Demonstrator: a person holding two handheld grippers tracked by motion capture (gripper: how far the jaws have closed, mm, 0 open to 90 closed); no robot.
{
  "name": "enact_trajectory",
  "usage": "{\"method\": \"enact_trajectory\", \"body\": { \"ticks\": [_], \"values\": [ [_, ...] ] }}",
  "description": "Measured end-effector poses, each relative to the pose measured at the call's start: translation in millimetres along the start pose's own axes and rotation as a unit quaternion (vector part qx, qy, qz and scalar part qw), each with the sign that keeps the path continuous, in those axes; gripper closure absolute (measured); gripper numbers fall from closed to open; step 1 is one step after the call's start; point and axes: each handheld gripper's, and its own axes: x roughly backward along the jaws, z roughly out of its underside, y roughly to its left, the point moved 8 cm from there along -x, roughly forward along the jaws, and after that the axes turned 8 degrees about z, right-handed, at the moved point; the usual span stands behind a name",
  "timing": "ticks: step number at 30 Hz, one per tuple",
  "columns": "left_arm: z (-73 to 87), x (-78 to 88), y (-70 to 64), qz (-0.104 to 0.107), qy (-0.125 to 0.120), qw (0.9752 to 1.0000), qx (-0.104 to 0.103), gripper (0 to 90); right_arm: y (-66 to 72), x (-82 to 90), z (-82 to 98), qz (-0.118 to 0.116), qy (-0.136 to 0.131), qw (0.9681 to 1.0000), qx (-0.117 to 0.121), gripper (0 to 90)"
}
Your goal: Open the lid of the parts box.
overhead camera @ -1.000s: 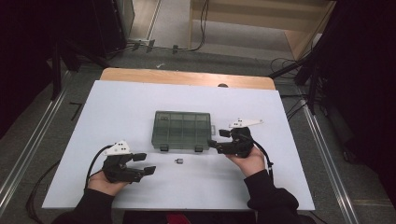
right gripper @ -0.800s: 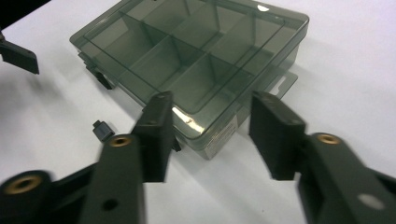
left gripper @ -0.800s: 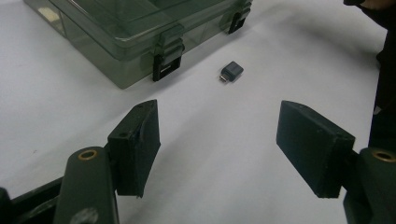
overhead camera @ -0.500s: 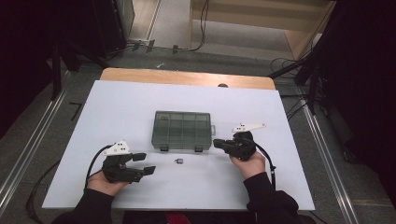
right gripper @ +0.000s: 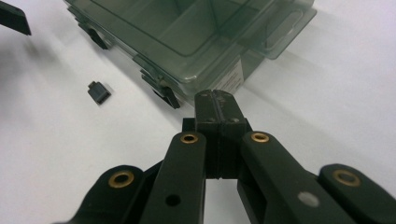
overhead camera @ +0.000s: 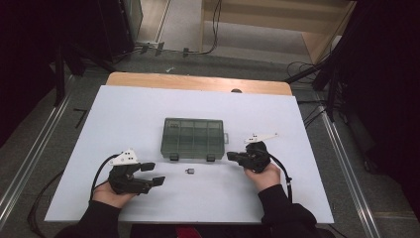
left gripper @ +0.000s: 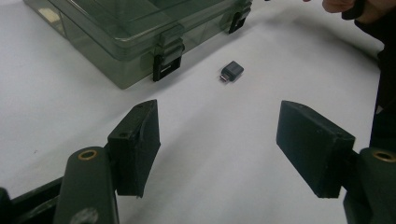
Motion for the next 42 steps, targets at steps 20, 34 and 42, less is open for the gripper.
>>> {"method": "enact_trajectory", "body": {
  "ticks": [20, 34, 42],
  "values": [
    [0.5, -0.7, 0.0, 0.001, 0.004, 1.0000, 0.000, 30.5, 3.9, -7.8, 4.0, -0.002, 0.006, 1.0000, 0.004, 88.0],
    [-0.4, 0.1, 0.3, -0.002, -0.001, 1.0000, -0.001, 30.6, 6.4, -6.1, 1.4, -0.004, -0.005, 0.9999, 0.011, 88.0],
    [-0.1, -0.6, 0.0, -0.001, 0.001, 1.0000, 0.000, 30.6, 7.7, -3.1, -1.2, -0.009, -0.016, 0.9998, 0.009, 87.9]
  ]
}}
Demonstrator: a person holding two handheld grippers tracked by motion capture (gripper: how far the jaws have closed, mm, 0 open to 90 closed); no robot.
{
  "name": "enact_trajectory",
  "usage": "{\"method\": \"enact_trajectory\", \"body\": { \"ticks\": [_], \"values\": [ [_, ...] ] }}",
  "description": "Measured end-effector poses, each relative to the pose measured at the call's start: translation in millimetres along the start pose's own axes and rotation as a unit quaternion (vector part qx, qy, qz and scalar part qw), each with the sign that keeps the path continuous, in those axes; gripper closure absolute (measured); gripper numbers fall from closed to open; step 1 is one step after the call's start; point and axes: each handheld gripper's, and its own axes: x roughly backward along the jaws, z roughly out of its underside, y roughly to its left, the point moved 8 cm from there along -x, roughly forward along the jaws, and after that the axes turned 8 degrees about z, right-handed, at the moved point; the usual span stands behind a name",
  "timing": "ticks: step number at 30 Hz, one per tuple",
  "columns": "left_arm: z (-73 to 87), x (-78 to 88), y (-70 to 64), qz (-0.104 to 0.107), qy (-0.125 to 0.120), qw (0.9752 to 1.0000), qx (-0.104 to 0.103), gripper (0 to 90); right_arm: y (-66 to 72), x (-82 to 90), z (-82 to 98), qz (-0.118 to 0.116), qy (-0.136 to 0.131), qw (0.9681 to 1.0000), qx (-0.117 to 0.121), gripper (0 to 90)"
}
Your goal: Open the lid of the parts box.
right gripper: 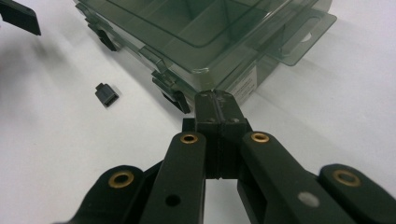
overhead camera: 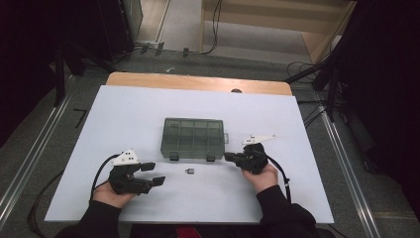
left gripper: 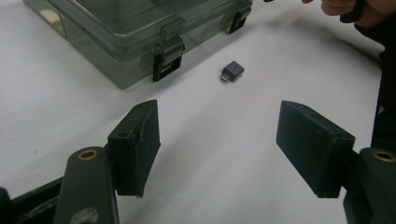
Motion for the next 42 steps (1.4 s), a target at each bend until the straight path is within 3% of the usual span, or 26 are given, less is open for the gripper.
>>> {"method": "enact_trajectory", "body": {
  "ticks": [27, 42],
  "values": [
    [3.6, 3.8, -1.0, -0.003, -0.001, 1.0000, -0.001, 30.5, 2.6, 9.6, -13.7, -0.002, -0.036, 0.9993, 0.008, 87.9],
    [8.3, 8.9, -1.6, -0.015, -0.003, 0.9999, 0.005, 30.5, 5.4, 7.8, -22.7, -0.004, -0.040, 0.9991, 0.014, 87.9]
  ]
}}
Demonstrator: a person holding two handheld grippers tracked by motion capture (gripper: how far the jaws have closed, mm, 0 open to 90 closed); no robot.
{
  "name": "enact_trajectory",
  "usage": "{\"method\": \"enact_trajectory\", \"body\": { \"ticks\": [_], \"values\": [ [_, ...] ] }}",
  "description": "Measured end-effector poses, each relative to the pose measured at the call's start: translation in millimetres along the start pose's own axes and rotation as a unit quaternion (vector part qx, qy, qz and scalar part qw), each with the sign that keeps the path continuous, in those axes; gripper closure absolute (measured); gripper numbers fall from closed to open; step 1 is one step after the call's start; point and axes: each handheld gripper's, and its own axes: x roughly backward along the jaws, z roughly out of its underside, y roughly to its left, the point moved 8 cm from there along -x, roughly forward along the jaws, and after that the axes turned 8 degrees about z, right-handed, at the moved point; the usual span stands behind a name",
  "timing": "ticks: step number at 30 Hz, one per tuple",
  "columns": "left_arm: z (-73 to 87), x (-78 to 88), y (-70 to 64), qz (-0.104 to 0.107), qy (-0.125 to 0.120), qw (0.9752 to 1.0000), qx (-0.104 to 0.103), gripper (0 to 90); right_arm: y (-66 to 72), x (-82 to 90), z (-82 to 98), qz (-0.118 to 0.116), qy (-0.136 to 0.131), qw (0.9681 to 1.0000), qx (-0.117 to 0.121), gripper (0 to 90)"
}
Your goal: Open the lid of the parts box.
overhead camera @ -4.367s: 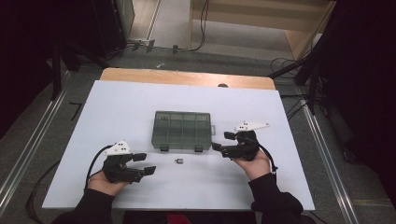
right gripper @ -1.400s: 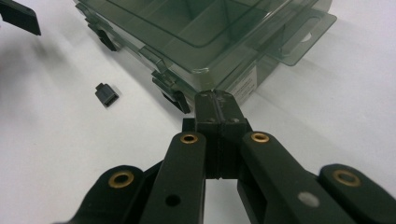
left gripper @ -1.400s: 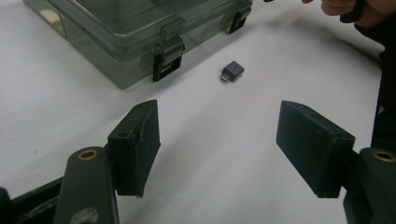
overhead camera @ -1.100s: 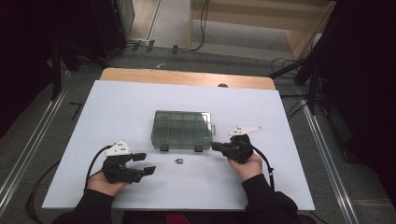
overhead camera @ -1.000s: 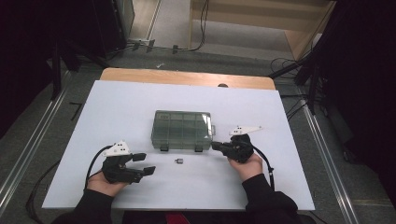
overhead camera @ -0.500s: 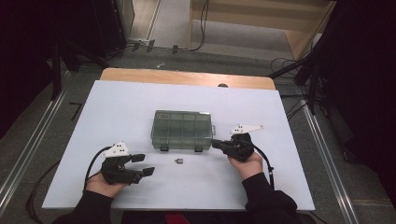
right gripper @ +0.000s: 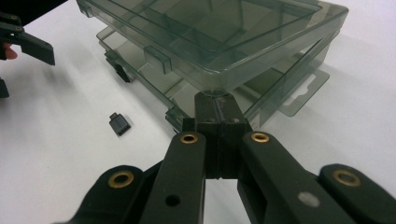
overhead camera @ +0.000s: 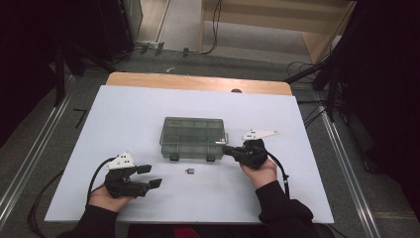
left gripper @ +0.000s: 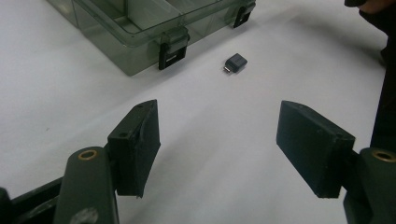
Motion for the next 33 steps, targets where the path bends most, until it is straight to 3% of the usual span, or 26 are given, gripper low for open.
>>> {"method": "enact_trajectory", "body": {
  "ticks": [10, 18, 33],
  "values": [
    [0.7, 0.4, 2.6, -0.005, 0.004, 1.0000, 0.005, 30.5, -3.5, -0.2, -9.1, 0.000, -0.017, 0.9998, 0.003, 87.9],
    [-2.5, -0.8, 8.1, -0.006, 0.003, 0.9999, 0.012, 30.6, -5.1, 0.4, -16.9, -0.003, -0.017, 0.9999, -0.001, 87.9],
    [-18.2, -5.6, 15.5, -0.016, 0.003, 0.9998, 0.009, 30.5, -6.6, 3.4, -24.6, -0.007, -0.027, 0.9996, -0.001, 87.9]
  ]
}}
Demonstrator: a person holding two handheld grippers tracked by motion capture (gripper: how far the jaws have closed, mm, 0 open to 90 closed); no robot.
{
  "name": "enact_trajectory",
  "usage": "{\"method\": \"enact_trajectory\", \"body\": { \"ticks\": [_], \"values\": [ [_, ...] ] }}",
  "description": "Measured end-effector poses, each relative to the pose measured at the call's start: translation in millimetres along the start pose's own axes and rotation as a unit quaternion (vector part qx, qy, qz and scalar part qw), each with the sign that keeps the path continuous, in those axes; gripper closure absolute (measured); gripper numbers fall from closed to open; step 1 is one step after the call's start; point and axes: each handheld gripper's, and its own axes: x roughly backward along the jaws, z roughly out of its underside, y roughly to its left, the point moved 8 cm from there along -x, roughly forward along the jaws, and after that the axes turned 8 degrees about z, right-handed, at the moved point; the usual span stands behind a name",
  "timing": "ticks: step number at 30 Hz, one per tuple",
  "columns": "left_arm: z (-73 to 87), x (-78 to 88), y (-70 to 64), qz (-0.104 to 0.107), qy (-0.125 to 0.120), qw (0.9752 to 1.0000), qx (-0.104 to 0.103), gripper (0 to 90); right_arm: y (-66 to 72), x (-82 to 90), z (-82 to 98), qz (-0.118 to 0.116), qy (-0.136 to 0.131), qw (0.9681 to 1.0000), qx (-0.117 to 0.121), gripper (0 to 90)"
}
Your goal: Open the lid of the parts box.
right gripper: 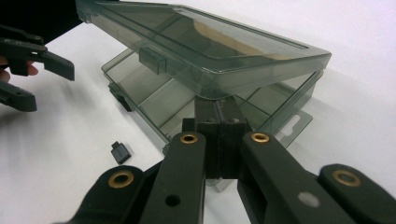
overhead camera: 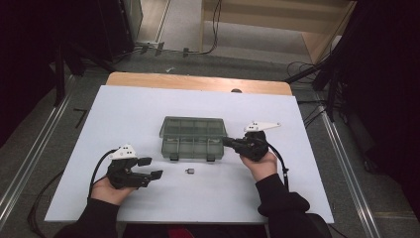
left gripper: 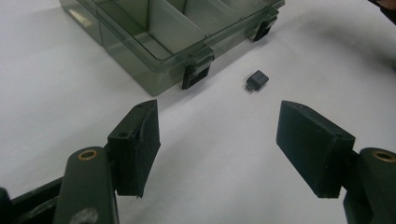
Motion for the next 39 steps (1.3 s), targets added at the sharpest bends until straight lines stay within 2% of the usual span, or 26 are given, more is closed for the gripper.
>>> {"method": "enact_trajectory", "body": {
  "ticks": [3, 9, 14, 16, 21, 25, 26, 31, 39],
  "values": [
    [-3.2, -1.3, 1.9, 0.009, 0.000, 0.9999, 0.009, 30.5, 0.2, 0.7, -1.6, 0.000, -0.005, 1.0000, -0.003, 87.9],
    [-13.8, -4.3, 7.3, 0.002, 0.001, 1.0000, 0.004, 30.5, -0.5, 2.8, -1.0, -0.003, -0.003, 1.0000, 0.001, 87.9],
    [-22.7, -7.4, 10.8, 0.007, -0.003, 0.9999, 0.014, 30.5, -1.2, 3.4, -1.1, -0.006, 0.001, 1.0000, -0.003, 87.8],
    [-25.3, -8.0, 12.1, 0.004, -0.002, 0.9999, 0.015, 30.5, -1.7, 3.1, -1.4, -0.006, 0.003, 1.0000, -0.006, 87.8],
    [-31.3, -8.3, 16.3, -0.006, -0.001, 1.0000, 0.005, 30.5, -1.7, 2.7, -2.8, -0.006, 0.003, 0.9999, -0.009, 87.9],
    [-35.7, -10.6, 19.6, -0.011, 0.001, 0.9999, 0.011, 30.4, -2.0, 2.8, -4.0, -0.008, 0.003, 0.9999, -0.008, 87.8],
    [-36.9, -10.8, 20.0, -0.013, 0.001, 0.9999, 0.007, 30.3, -2.0, 3.0, -4.3, -0.008, 0.005, 0.9999, -0.008, 87.9],
    [-42.6, -12.7, 22.5, -0.013, 0.002, 0.9999, 0.000, 30.3, -1.7, 2.7, -5.1, -0.009, 0.004, 0.9999, -0.008, 87.9],
    [-52.2, -14.3, 30.7, -0.015, -0.004, 0.9999, 0.003, 30.4, 0.1, 1.7, -5.4, -0.010, 0.004, 0.9999, -0.008, 87.8]
  ]
}}
